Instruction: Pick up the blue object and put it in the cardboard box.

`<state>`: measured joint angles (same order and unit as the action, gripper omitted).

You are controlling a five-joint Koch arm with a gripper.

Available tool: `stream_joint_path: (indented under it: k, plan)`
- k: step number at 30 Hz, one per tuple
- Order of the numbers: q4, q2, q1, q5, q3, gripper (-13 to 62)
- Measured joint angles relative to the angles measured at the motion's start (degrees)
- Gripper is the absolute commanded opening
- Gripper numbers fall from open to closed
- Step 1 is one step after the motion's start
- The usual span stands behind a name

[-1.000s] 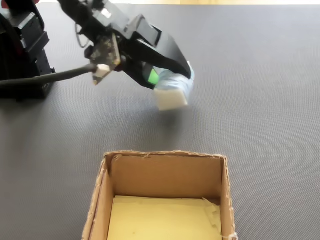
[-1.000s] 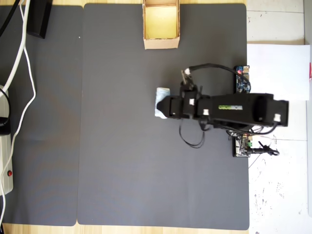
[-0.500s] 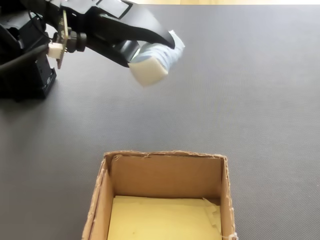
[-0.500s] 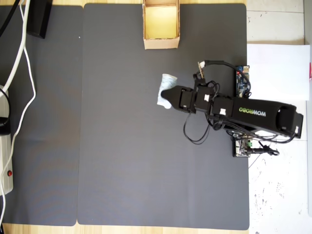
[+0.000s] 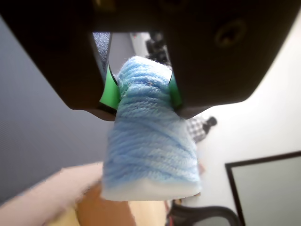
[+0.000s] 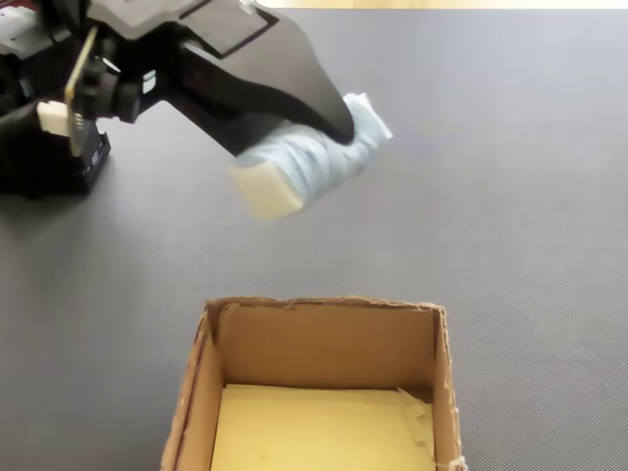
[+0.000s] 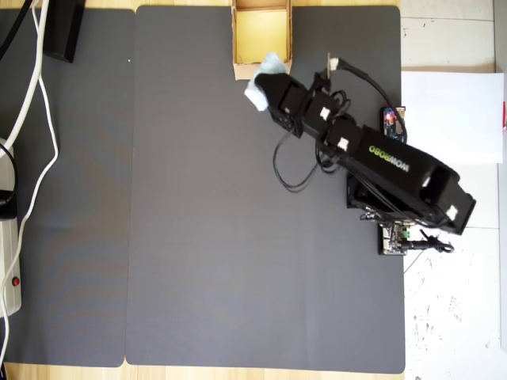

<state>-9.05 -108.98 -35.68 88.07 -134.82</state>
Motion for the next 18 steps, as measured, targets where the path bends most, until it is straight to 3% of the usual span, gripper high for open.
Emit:
stream_joint_path:
  k: [10,12,13,15,18]
  plan:
    - [0.0,17.3,-12.7,-0.4,14.2,-9.8]
    - [0.0,17.8,-13.4,-0.4,15.1,4.3]
    - [0.1,17.8,-13.4,-0.4,15.1,4.9]
    - [0.6,17.8,-13.5,-0.2,15.2,19.6]
    - [3.6,17.8,-13.5,0.7,15.2,25.6]
